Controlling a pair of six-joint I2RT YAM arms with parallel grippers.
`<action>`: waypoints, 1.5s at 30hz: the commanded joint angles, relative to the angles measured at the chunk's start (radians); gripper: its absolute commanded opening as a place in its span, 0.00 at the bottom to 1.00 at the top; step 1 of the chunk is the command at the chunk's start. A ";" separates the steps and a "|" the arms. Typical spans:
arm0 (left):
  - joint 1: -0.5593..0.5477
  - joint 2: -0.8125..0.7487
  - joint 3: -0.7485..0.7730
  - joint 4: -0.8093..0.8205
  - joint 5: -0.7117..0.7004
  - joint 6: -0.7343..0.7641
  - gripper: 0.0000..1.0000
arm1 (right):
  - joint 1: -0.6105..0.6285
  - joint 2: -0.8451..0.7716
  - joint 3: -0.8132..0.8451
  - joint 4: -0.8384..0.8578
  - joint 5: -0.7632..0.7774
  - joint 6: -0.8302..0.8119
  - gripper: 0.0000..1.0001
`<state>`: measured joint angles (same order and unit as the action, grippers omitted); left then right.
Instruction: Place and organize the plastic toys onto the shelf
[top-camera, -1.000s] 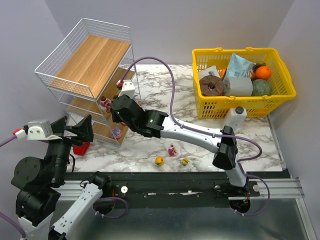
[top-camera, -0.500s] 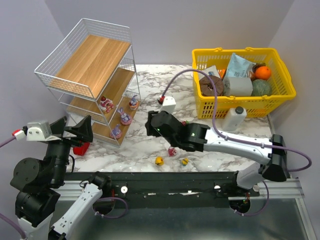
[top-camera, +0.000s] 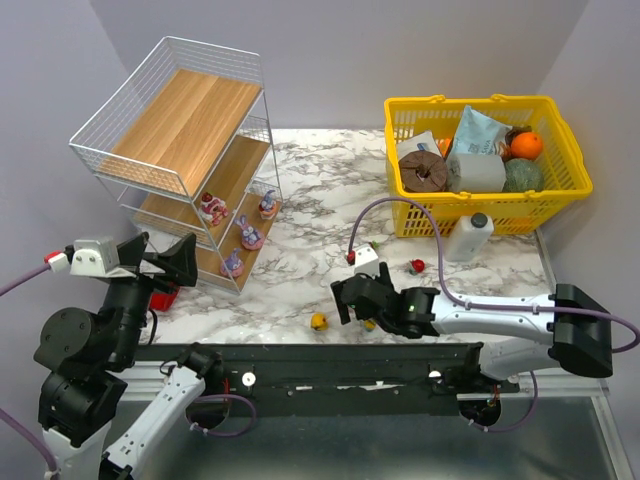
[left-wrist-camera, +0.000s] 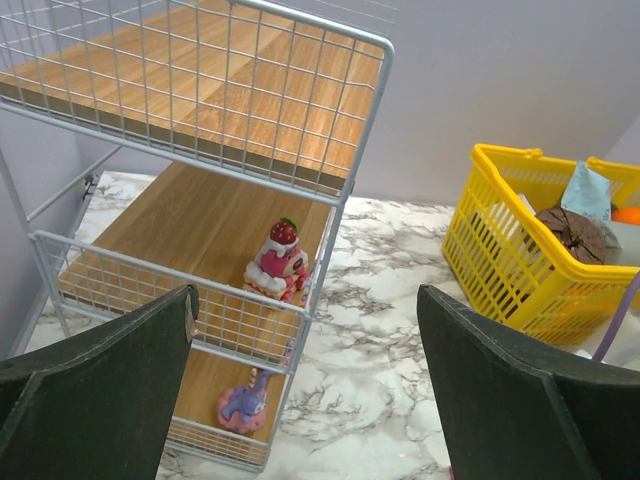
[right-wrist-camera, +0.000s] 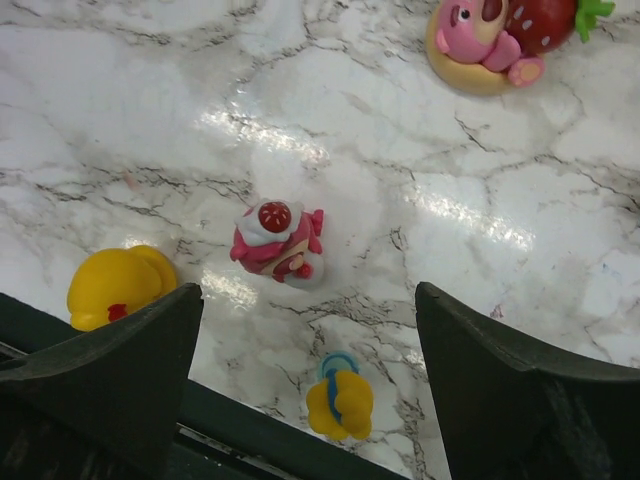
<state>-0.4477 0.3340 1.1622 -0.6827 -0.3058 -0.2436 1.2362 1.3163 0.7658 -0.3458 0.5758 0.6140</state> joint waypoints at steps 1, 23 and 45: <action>-0.006 0.008 -0.018 0.006 0.046 -0.013 0.99 | -0.014 -0.028 -0.069 0.226 -0.072 -0.112 0.93; -0.006 0.022 -0.007 0.006 0.050 -0.006 0.99 | -0.130 0.141 -0.137 0.461 -0.261 -0.154 0.61; -0.006 0.013 0.016 -0.012 0.033 0.000 0.99 | -0.130 0.405 0.309 0.252 -0.232 -0.079 0.24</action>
<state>-0.4477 0.3454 1.1519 -0.6834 -0.2752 -0.2516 1.1057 1.6642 0.9497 -0.0166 0.3103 0.5030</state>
